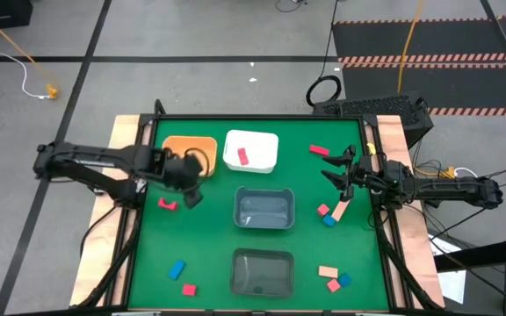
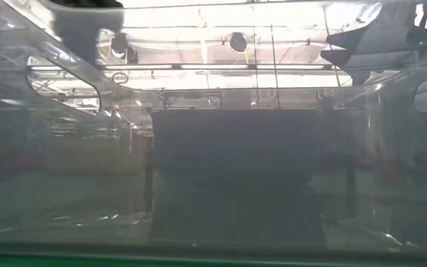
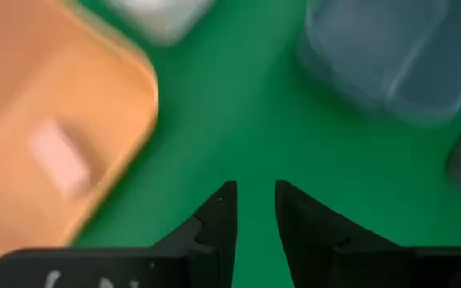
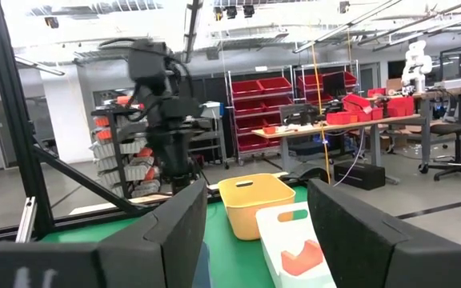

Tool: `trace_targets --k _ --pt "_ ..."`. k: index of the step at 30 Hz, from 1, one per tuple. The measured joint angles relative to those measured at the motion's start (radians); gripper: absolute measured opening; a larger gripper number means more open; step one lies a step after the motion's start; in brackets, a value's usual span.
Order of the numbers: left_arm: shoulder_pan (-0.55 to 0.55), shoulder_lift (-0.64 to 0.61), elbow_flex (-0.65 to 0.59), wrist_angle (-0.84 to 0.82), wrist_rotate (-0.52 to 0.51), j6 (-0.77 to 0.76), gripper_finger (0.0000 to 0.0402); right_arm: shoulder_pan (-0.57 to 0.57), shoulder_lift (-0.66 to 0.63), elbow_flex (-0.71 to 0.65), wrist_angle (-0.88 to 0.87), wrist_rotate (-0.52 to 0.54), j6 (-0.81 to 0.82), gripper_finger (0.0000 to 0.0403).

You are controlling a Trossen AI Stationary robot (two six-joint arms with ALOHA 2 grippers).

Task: Sort & place blocks by color
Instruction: Put the top left red wooden block into the blue bin

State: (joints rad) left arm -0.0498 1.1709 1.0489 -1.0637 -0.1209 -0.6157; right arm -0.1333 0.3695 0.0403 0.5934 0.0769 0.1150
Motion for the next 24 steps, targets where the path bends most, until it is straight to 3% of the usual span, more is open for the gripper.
trace_targets --k 11,16,24 --pt "-0.227 0.022 -0.002 -0.355 0.096 -0.182 0.0088 0.000 0.000 0.000 -0.001 0.000 0.000 0.0210" --pt "-0.255 0.022 -0.075 -0.363 0.133 -0.233 0.0088 0.000 0.000 0.000 0.000 0.000 0.000 0.0210" --pt "-0.260 0.023 -0.247 -0.193 0.182 -0.209 0.0088 0.000 0.000 0.000 0.000 0.000 0.000 0.0210"
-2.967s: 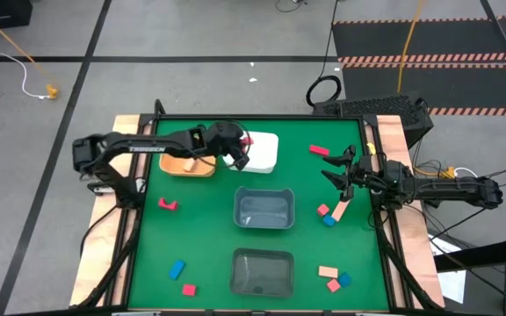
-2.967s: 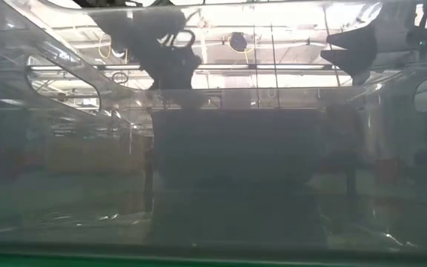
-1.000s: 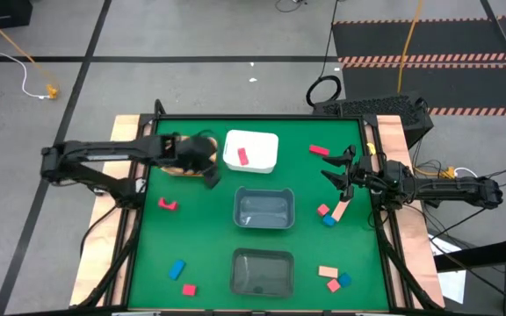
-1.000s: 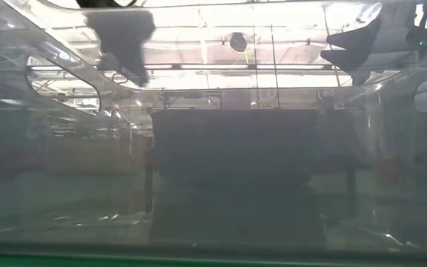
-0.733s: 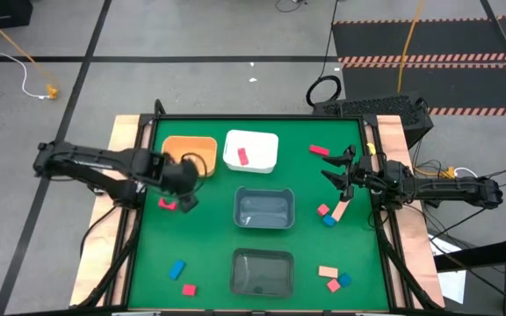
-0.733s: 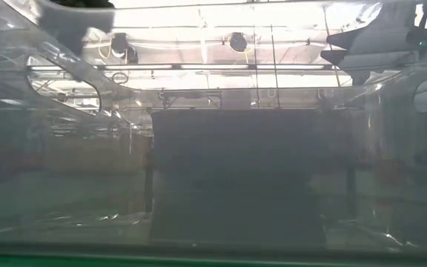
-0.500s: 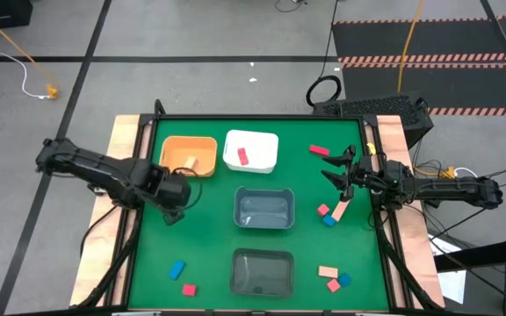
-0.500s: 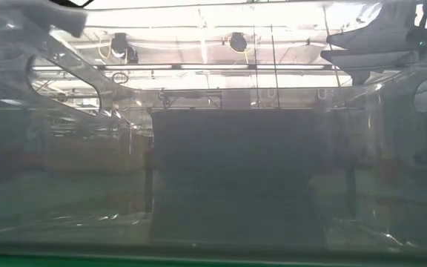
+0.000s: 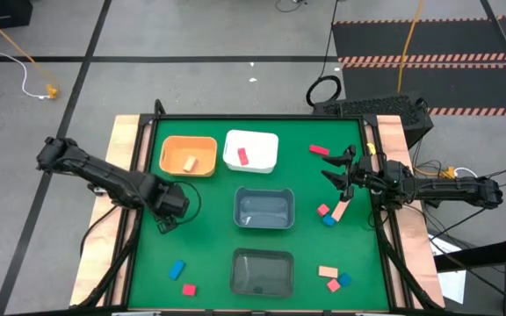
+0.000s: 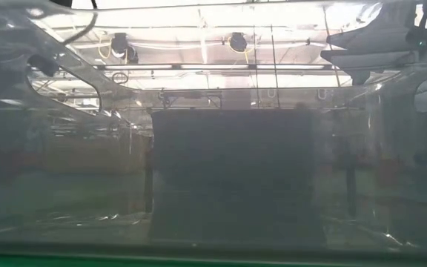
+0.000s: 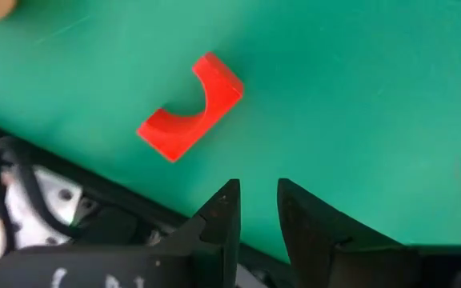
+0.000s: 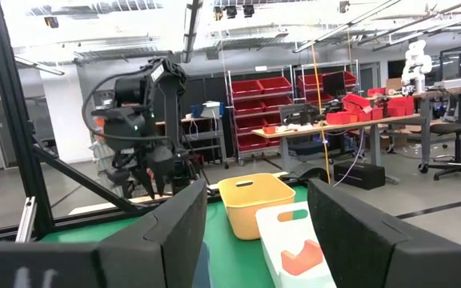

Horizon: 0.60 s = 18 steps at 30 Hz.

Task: Sort & place blocks by color
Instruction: Put the top left red wooden block into the blue bin

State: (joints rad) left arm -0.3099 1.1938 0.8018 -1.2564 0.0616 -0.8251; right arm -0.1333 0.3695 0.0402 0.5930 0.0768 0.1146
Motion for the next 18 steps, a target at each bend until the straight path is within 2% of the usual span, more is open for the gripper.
trace_targets --k 4,8,13,18 --pt "0.003 0.000 -0.041 0.042 0.000 -0.036 0.0093 0.000 0.000 0.000 0.000 0.000 0.000 0.0210" --pt "0.004 0.000 -0.070 0.094 0.000 -0.067 0.0131 0.000 0.000 0.000 0.000 0.000 0.000 0.0210" --pt "0.004 0.000 -0.100 0.122 -0.011 0.056 0.0187 0.000 0.000 0.000 0.000 0.000 0.000 0.0210" --pt "0.004 0.000 -0.107 0.122 -0.055 0.124 0.0206 0.000 0.000 0.000 0.000 0.000 0.000 0.0210"
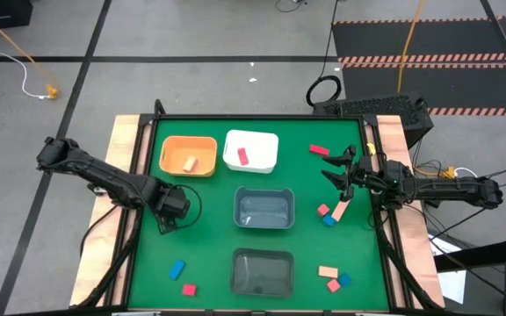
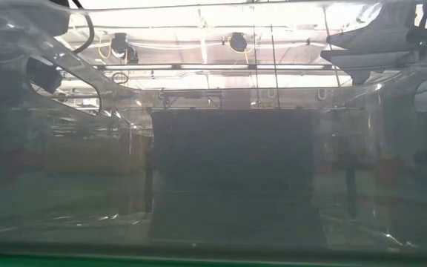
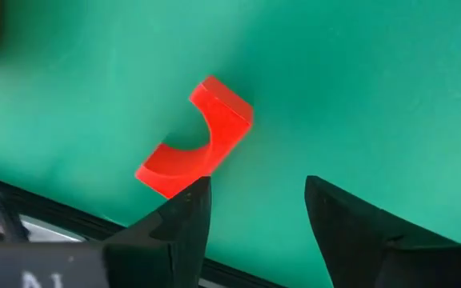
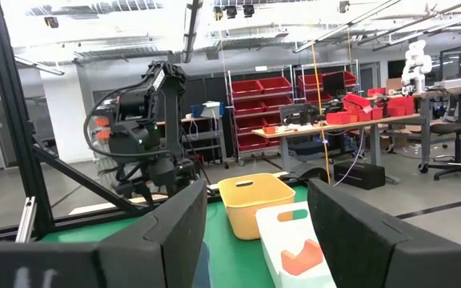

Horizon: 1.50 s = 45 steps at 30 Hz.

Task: Sort & place blocks by color
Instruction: Put the top left red wooden block into the blue bin

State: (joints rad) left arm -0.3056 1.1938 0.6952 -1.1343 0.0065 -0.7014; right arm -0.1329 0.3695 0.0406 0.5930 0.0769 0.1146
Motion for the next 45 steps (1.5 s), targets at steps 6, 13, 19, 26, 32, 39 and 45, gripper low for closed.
trace_targets --k 6,13,19,26,32,39,45 --pt "0.034 0.044 -0.004 0.005 -0.008 -0.015 0.0207 0.000 0.000 0.000 0.000 0.000 0.000 0.0210" --pt "0.086 0.162 -0.019 0.037 -0.010 -0.006 0.0207 0.000 0.000 0.000 0.000 0.000 0.000 0.0210" --pt "0.112 0.224 -0.019 0.079 -0.010 0.048 0.0207 0.000 0.000 0.000 0.000 0.000 0.000 0.0210" --pt "0.133 0.255 -0.019 0.175 -0.006 0.057 0.0180 0.000 0.000 0.000 0.000 0.000 0.000 0.0210" --pt "0.134 0.275 -0.015 0.197 0.010 0.010 0.0093 0.000 0.000 0.000 0.000 0.000 0.000 0.0210" --pt "0.135 0.276 -0.016 0.198 0.008 -0.061 0.0080 0.000 0.000 0.000 0.000 0.000 0.000 0.0210" --pt "0.136 0.280 0.013 0.216 -0.026 -0.070 0.0080 0.000 0.000 0.000 0.000 0.000 0.000 0.0210"
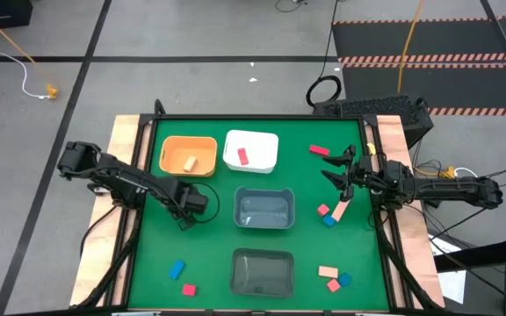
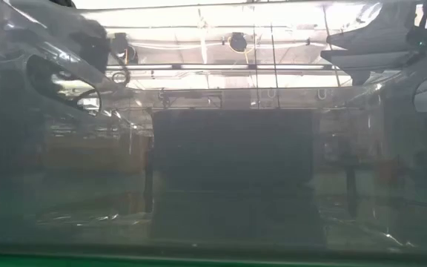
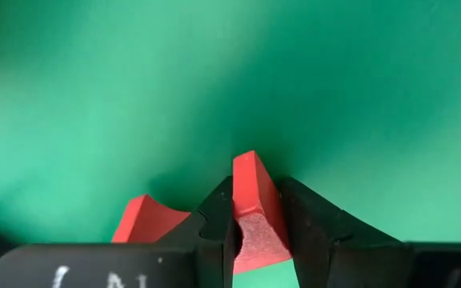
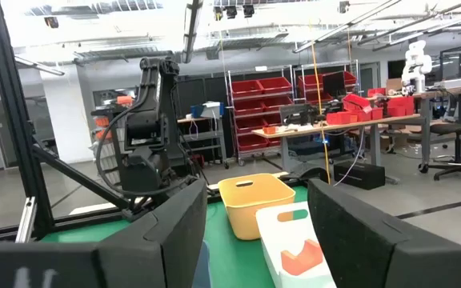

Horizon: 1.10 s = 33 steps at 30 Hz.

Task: Sort & place blocks by color
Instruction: Put the top left red wooden block into the blue bin

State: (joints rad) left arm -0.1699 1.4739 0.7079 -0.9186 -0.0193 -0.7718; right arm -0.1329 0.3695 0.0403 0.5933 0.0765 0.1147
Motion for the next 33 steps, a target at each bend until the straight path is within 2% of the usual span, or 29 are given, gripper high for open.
trace_targets --k 11,18,24,30,33 --pt "0.000 0.000 0.159 0.049 -0.057 0.070 0.0080 0.000 0.000 0.000 0.000 0.000 0.000 0.0210" --pt "0.000 -0.001 0.376 0.091 -0.206 0.196 0.0080 0.000 0.000 0.000 0.000 0.000 0.000 0.0210" --pt "0.000 -0.002 0.489 0.349 -0.274 0.303 0.0080 0.000 0.000 0.000 0.000 0.000 0.000 0.0210" --pt "0.000 0.006 0.470 0.649 -0.280 0.345 0.0080 0.000 0.000 0.000 0.000 0.000 0.000 0.0210" --pt "-0.004 0.040 0.468 0.731 -0.269 0.344 0.0080 0.000 0.000 0.000 0.000 0.000 0.000 0.0210"
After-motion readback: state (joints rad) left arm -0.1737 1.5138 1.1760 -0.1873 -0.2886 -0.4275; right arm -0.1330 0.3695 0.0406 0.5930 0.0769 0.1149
